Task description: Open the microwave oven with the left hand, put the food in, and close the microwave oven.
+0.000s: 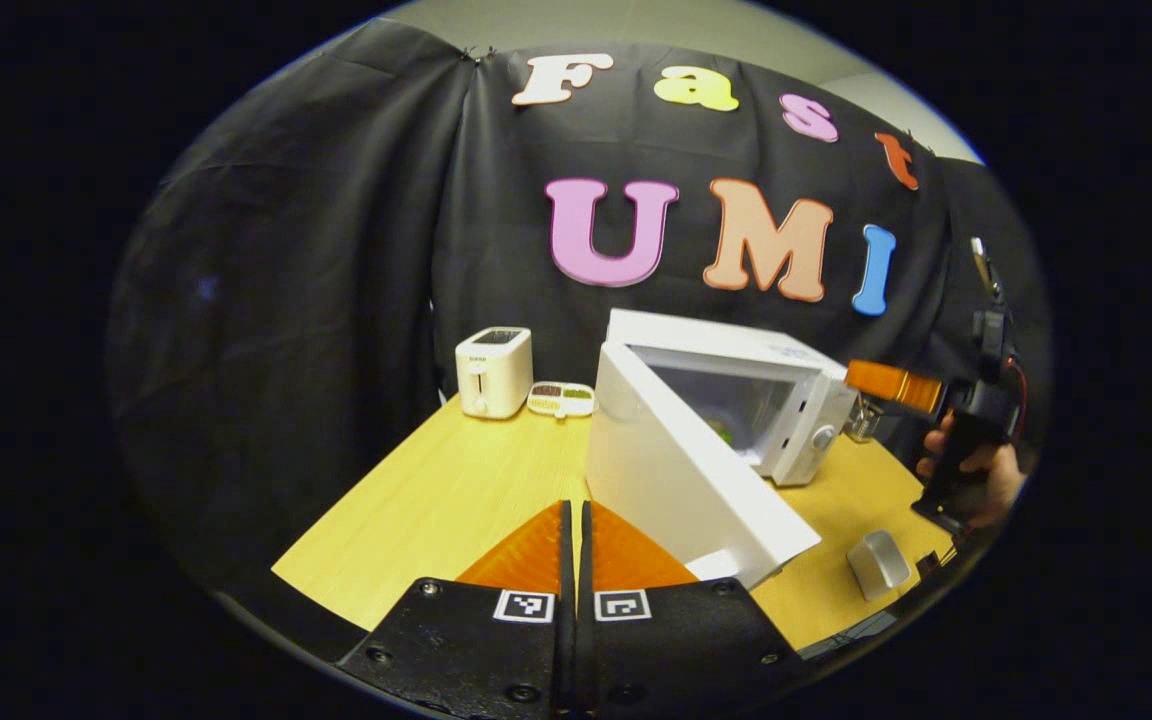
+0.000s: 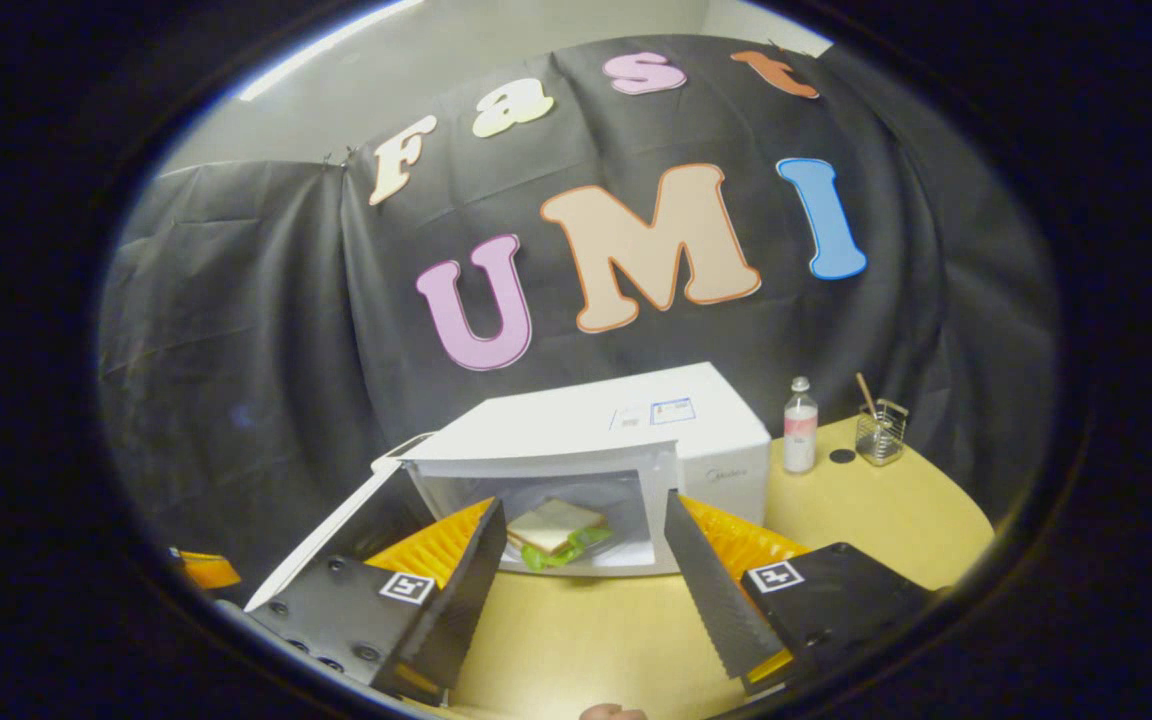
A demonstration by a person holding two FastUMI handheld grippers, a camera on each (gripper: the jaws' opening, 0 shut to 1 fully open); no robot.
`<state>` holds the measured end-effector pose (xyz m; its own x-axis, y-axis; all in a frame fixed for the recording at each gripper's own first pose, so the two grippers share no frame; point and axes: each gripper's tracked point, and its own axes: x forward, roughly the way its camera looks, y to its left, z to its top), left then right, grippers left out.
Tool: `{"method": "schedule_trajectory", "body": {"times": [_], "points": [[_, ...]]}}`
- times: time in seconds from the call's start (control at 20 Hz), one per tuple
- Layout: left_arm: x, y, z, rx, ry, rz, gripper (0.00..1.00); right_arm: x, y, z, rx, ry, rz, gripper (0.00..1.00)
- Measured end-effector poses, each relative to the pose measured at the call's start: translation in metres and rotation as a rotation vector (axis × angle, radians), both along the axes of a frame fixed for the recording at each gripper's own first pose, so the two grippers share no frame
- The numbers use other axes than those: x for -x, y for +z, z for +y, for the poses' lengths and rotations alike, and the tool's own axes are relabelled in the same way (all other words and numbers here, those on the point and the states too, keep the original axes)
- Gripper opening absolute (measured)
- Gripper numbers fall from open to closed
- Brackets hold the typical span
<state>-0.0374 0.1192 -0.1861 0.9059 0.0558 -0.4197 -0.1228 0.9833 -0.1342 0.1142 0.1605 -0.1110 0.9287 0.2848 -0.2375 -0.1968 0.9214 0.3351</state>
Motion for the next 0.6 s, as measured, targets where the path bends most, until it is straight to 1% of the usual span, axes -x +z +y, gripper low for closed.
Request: {"method": "schedule_trajectory", "body": {"times": [0.05,0.15,0.2,0.25,0.45,0.55,0.6], "points": [[0.002,-0.009,-0.005,0.006,-0.004,0.021,0.01,0.0,0.006,-0.006,0.004,-0.005,-0.01,0.86],[0.003,-0.021,-0.014,0.016,-0.003,0.046,0.01,-0.003,0.02,-0.019,0.024,-0.014,-0.043,0.86],[0.003,-0.026,-0.017,0.018,-0.002,0.059,0.01,-0.004,0.027,-0.025,0.042,-0.012,-0.058,0.97],[0.003,-0.029,-0.021,0.017,-0.002,0.062,0.01,-0.003,0.032,-0.03,0.059,-0.01,-0.072,0.86],[0.0,-0.045,-0.025,-0.002,0.009,0.073,0.01,-0.004,0.053,-0.046,0.093,0.0,-0.124,0.86],[0.005,-0.063,-0.026,0.007,0.03,0.113,0.0,-0.003,0.064,-0.053,0.093,-0.006,-0.148,0.86],[0.007,-0.069,-0.027,0.016,0.042,0.13,0.01,-0.003,0.071,-0.057,0.093,-0.01,-0.164,0.86]]}}
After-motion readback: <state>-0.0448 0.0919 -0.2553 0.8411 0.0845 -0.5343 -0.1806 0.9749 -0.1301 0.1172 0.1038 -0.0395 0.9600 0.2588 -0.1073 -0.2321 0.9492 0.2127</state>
